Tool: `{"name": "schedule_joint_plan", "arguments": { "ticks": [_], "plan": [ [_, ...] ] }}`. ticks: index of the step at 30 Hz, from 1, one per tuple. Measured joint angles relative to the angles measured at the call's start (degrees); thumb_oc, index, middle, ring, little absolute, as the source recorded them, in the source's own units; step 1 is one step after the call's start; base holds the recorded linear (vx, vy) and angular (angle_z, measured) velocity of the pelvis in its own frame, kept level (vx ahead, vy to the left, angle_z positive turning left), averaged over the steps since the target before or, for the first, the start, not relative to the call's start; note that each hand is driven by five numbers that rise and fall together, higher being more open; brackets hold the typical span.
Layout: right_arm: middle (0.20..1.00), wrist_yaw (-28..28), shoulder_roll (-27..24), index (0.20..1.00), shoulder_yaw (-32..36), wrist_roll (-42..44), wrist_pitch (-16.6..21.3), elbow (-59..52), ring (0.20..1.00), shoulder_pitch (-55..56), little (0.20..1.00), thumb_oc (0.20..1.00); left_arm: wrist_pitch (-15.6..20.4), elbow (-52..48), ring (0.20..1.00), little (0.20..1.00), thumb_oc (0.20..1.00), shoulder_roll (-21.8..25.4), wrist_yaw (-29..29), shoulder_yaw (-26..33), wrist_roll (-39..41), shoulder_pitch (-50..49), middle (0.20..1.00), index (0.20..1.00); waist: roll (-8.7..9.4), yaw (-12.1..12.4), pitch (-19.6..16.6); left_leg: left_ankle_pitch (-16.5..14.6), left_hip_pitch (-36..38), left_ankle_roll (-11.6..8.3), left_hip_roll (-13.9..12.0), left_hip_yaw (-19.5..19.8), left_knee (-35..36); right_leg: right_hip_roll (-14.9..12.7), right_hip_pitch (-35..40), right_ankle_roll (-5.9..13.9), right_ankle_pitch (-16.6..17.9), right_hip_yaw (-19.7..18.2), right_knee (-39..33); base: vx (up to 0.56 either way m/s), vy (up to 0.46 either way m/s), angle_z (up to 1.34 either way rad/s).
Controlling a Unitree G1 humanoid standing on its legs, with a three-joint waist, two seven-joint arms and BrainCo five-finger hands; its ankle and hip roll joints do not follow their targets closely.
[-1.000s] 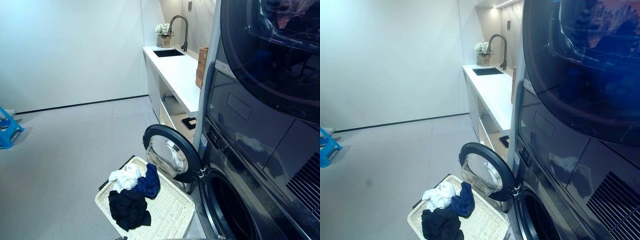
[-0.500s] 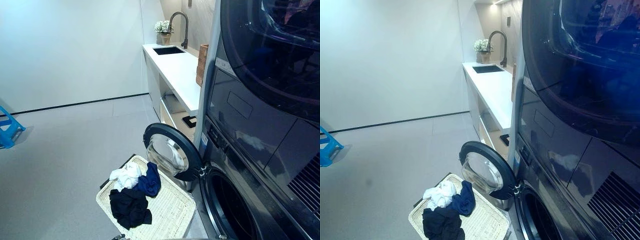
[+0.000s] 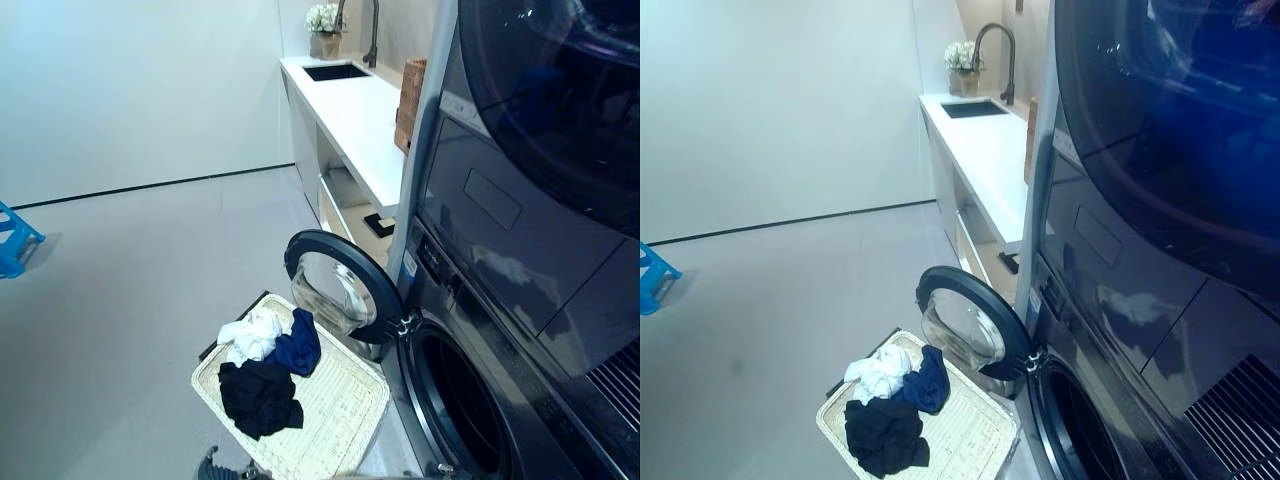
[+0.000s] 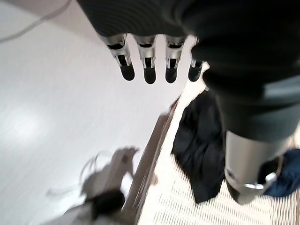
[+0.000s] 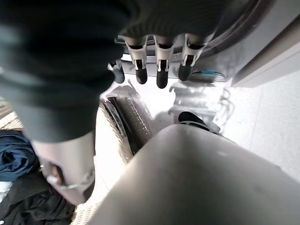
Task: Put the clothes into the washing machine.
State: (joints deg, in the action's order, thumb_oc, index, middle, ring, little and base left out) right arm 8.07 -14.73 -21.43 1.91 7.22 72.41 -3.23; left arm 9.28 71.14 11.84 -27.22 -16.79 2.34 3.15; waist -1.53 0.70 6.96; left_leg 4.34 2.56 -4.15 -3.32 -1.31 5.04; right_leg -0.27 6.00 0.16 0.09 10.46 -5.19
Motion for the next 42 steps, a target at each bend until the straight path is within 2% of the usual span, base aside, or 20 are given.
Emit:
{"name": "schedule_joint_plan", "arguments": {
  "ticks": [1, 6, 10, 13, 16, 17, 19, 20, 21, 22, 23, 25, 28, 29, 33, 39, 42],
  "plan": [
    [1.0, -0.31, -0.11, 1.0, 0.0, 0.08, 0.35, -0.02, 1.0, -0.74, 1.0, 1.0, 1.51, -0.16, 1.0, 1.0, 1.0, 0.07, -3.83, -0.21, -2.11, 1.88, 1.0, 1.0, -0.05, 0.0, 1.46, 0.08, -0.35, 0.06, 0.09, -0.21, 0.0, -0.02, -0.43, -0.18, 0.31, -0.34, 0.01, -0.01, 0.066, -0.05],
    [1.0, -0.31, -0.52, 1.0, -1.89, 1.69, 1.61, -0.28, 1.0, -2.9, 1.0, 1.0, 1.19, -1.45, 1.0, 1.0, 1.0, 1.69, -13.03, -3.51, -12.52, 6.48, 1.0, 1.0, -0.14, -1.56, 4.31, 0.25, -2.26, 0.24, 0.19, -0.85, -0.02, -0.15, -2.96, -0.15, 1.01, -0.96, 0.07, -0.04, 0.092, -0.09],
    [1.0, -0.25, -1.11, 1.0, -2.42, 1.77, 2.63, -0.32, 1.0, -5.72, 1.0, 1.0, -1.64, -1.76, 1.0, 1.0, 1.0, 2.82, -14.32, -7.11, -17.98, 10.76, 1.0, 1.0, -0.31, -1.7, 7.46, 0.24, -2.93, 0.32, 0.28, -2.86, -0.04, -0.09, -4.51, 0.19, 1.66, -3.25, 0.27, -0.05, 0.109, -0.27],
    [1.0, -0.17, -2.06, 1.0, -4.06, 1.76, 2.83, -0.29, 1.0, -8.07, 1.0, 1.0, -3.46, -1.67, 1.0, 1.0, 1.0, 3.08, -14.25, -7.63, -17.61, 14.33, 1.0, 1.0, -0.08, -2.7, 10.04, 0.34, -4.53, 0.48, 0.29, -3.77, -0.5, -0.16, -6.74, 0.19, 2.15, -4.37, 1.02, -0.03, 0.067, -0.23],
    [1.0, -0.27, -2.11, 1.0, -4.24, 1.79, 3.49, -0.59, 1.0, -11.52, 1.0, 1.0, -4.02, -0.34, 1.0, 1.0, 1.0, 3.89, -13.26, -7.53, -16.59, 19.14, 1.0, 1.0, 1.23, -3.57, 14.56, 0.6, -5.78, 0.85, 0.3, -5.21, -0.72, -0.13, -8.54, 0.29, 3.28, -5.73, 1.0, -0.06, -0.015, -0.25],
    [1.0, -0.27, -2.11, 1.0, -4.24, 1.79, 3.49, -0.59, 1.0, -11.52, 1.0, 1.0, -4.02, -0.34, 1.0, 1.0, 1.0, 3.89, -13.26, -7.53, -16.59, 19.14, 1.0, 1.0, 1.23, -3.57, 14.56, 0.6, -5.78, 0.85, 0.3, -5.21, -0.72, -0.13, -8.54, 0.29, 3.28, -5.73, 1.0, -0.07, -0.026, -0.02],
    [1.0, -0.26, -1.41, 1.0, -6.65, 2.6, 4.2, -2.78, 1.0, -14.42, 1.0, 1.0, -5.02, -0.01, 1.0, 1.0, 1.0, 5.55, -13.26, -6.62, -15.79, 23.09, 1.0, 1.0, 3.58, -4.18, 16.85, 0.53, -10.0, 0.81, 0.02, -5.61, -2.46, 0.06, -12.68, 0.46, 3.66, -6.59, 1.96, -0.08, -0.03, -0.16],
    [1.0, -0.29, -0.81, 1.0, -7.76, 3.53, 4.33, -3.31, 1.0, -16.9, 1.0, 1.0, -5.42, 0.14, 1.0, 1.0, 1.0, 7.1, -13.24, -6.63, -15.06, 25.94, 1.0, 1.0, 5.17, -4.29, 19.28, 0.56, -12.48, 0.84, -0.2, -6.08, -3.75, 0.14, -15.12, 0.02, 4.48, -6.79, 2.61, -0.05, -0.022, -0.2],
    [1.0, -0.29, -0.81, 1.0, -7.76, 3.53, 4.33, -3.31, 1.0, -16.9, 1.0, 1.0, -5.42, 0.14, 1.0, 1.0, 1.0, 7.1, -13.24, -6.63, -15.06, 25.94, 1.0, 1.0, 5.17, -4.29, 19.28, 0.56, -12.48, 0.84, -0.2, -6.08, -3.75, 0.14, -15.12, 0.02, 4.48, -6.79, 2.61, -0.03, -0.015, -0.14],
    [1.0, -0.3, -0.49, 1.0, -8.82, 4.74, 4.63, -4.63, 1.0, -20.39, 1.0, 1.0, -6.26, 1.57, 1.0, 1.0, 1.0, 8.6, -12.95, -6.68, -15.02, 30.37, 1.0, 1.0, 7.23, -4.41, 23.2, 0.81, -14.91, 1.1, -0.27, -6.16, -4.92, 0.12, -17.27, -0.17, 5.3, -6.8, 3.06, -0.07, -0.012, -0.03],
    [1.0, -0.32, 0.01, 1.0, -8.98, 5.87, 4.81, -4.85, 1.0, -21.54, 1.0, 1.0, -7.04, 2.34, 1.0, 1.0, 1.0, 8.96, -12.39, -6.71, -15.03, 32.77, 1.0, 1.0, 8.22, -4.41, 24.04, 1.01, -16.2, 1.19, -0.22, -6.17, -5.09, 0.07, -18.5, -0.16, 5.55, -6.8, 3.12, -0.09, -0.011, -0.01],
    [1.0, -0.34, 0.1, 1.0, -9.29, 7.03, 4.91, -5.17, 1.0, -21.78, 1.0, 1.0, -8.15, 2.78, 1.0, 1.0, 1.0, 8.98, -11.67, -6.98, -15.03, 33.84, 1.0, 1.0, 8.44, -4.35, 24.14, 0.99, -17.09, 1.2, -0.19, -5.98, -5.53, 0.01, -19.38, -0.17, 5.55, -6.85, 3.64, -0.05, -0.001, 0.05],
    [1.0, -0.4, 0.45, 1.0, -10.58, 9.15, 4.96, -6.58, 1.0, -22.19, 1.0, 1.0, -11.75, 3.76, 1.0, 1.0, 1.0, 9.63, -10.55, -7.5, -15.04, 35.44, 1.0, 1.0, 8.5, -4.37, 24.16, 0.99, -17.33, 1.22, -0.01, -5.95, -5.47, -0.1, -19.74, -0.08, 5.49, -6.81, 3.85, -0.05, -0.002, 0.02],
    [1.0, -0.61, 0.4, 1.0, -10.98, 10.69, 5.03, -7.66, 1.0, -22.89, 1.0, 1.0, -13.72, 4.58, 1.0, 1.0, 1.0, 10.35, -10.17, -8.18, -15.36, 36.82, 1.0, 1.0, 8.54, -4.42, 24.14, 0.98, -18.93, 1.21, -0.04, -5.82, -5.99, -0.1, -21.17, -0.01, 5.39, -6.76, 4.17, -0.05, 0.004, 0.01],
    [1.0, -1.74, 0.05, 1.0, -11.17, 13.63, 5.28, -9.54, 1.0, -24.73, 1.0, 1.0, -16.47, 4.84, 1.0, 1.0, 1.0, 12.63, -9.04, -12.11, -17.35, 40.03, 1.0, 1.0, 8.77, -4.8, 24.08, 1.18, -25.92, 1.46, -0.2, -5.85, -8.63, -0.15, -28.63, -0.03, 5.22, -6.96, 7.55, -0.03, 0.004, -0.03],
    [1.0, -4.01, -1.32, 1.0, -12.45, 17.34, 5.28, -12.74, 1.0, -25.27, 1.0, 1.0, -22.13, 6.52, 1.0, 1.0, 1.0, 14.5, -5.76, -15.86, -18.38, 45.39, 1.0, 1.0, 9.0, -7.69, 23.97, 1.41, -34.43, 1.81, 0.39, -5.13, -12.61, -1.04, -38.52, 0.59, 3.19, -7.09, 14.91, -0.02, 0.002, 0.04],
    [1.0, -4.85, -2.56, 1.0, -12.99, 18.11, 5.32, -13.79, 1.0, -25.3, 1.0, 1.0, -25.64, 6.71, 1.0, 1.0, 1.0, 15.32, -4.2, -18.14, -19.83, 47.46, 1.0, 1.0, 9.16, -7.86, 23.87, 1.34, -37.36, 1.76, 0.52, -5.22, -13.84, -1.27, -42.11, 0.67, 2.84, -7.59, 17.12, -0.01, -0.011, -0.03]
  ]
}}
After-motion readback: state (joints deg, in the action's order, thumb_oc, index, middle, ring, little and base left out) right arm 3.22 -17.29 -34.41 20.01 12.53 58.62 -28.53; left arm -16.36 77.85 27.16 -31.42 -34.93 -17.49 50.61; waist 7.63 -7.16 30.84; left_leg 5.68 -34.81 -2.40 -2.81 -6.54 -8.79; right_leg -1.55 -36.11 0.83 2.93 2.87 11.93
